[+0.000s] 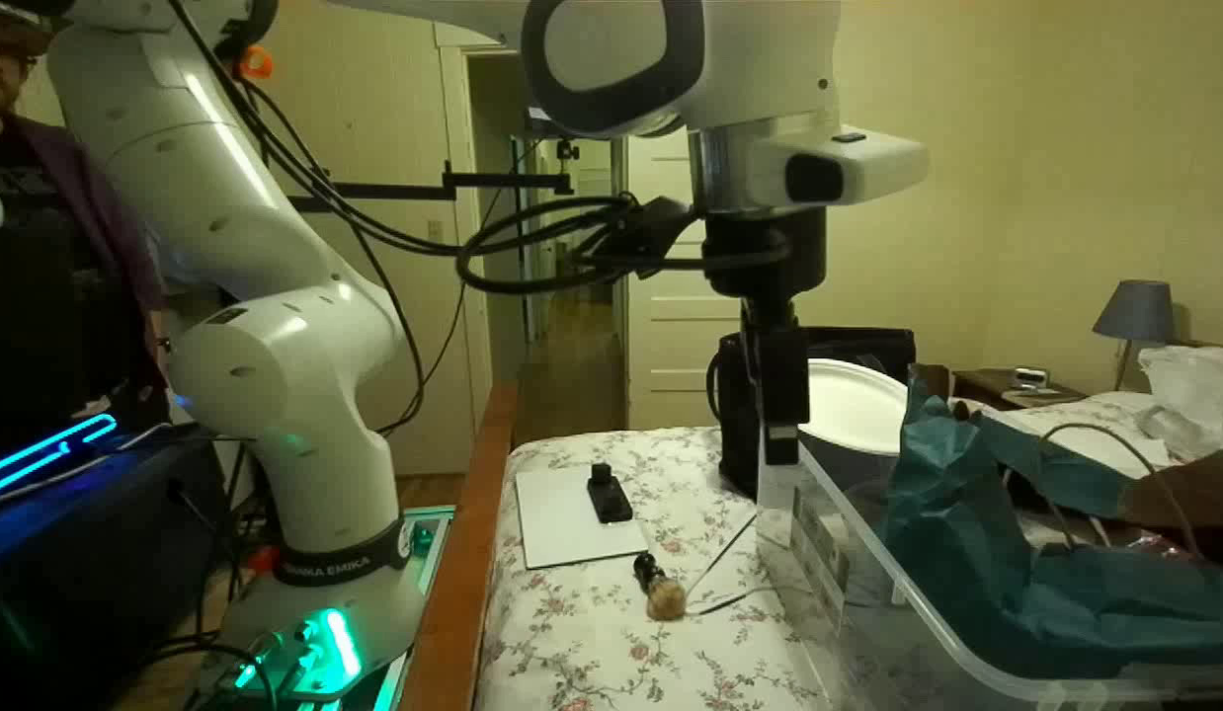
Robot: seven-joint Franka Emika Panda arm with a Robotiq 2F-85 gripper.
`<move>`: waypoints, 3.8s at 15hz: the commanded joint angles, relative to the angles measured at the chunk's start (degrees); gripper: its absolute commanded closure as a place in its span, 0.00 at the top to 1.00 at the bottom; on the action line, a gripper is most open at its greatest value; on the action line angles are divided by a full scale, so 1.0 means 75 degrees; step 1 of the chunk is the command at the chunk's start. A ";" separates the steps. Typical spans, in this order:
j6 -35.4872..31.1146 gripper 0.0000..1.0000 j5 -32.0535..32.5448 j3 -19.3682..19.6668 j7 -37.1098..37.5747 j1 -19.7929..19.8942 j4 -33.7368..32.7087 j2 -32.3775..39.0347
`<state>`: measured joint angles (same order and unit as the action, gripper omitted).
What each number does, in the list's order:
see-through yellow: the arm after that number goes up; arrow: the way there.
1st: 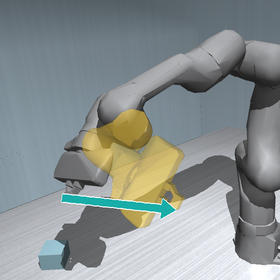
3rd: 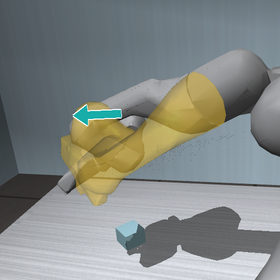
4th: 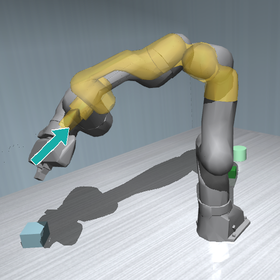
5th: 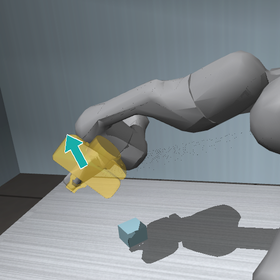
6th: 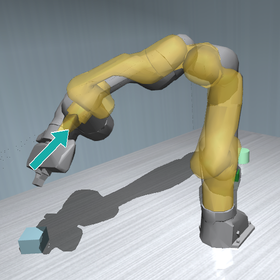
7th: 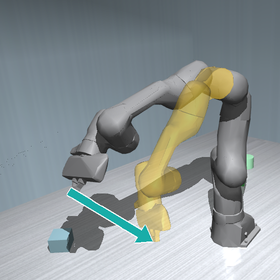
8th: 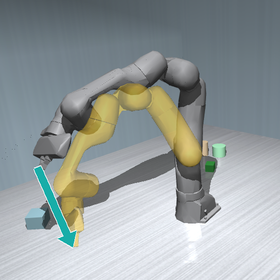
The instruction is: Remove the white plate from the clear container and put it on the other white plates
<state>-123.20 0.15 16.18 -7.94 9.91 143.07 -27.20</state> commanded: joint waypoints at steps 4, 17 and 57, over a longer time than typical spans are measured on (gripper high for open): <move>0.0018 1.00 -0.0059 -0.0100 -0.0047 0.0109 -0.0014 0.0016; -0.0063 1.00 -0.2582 -0.0764 0.0822 -0.0981 -0.0131 0.0386; -0.3180 1.00 -0.9593 -0.1655 -0.3906 -0.1706 -0.2155 0.5119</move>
<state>-146.52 -69.47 3.94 -34.36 -3.19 128.86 8.41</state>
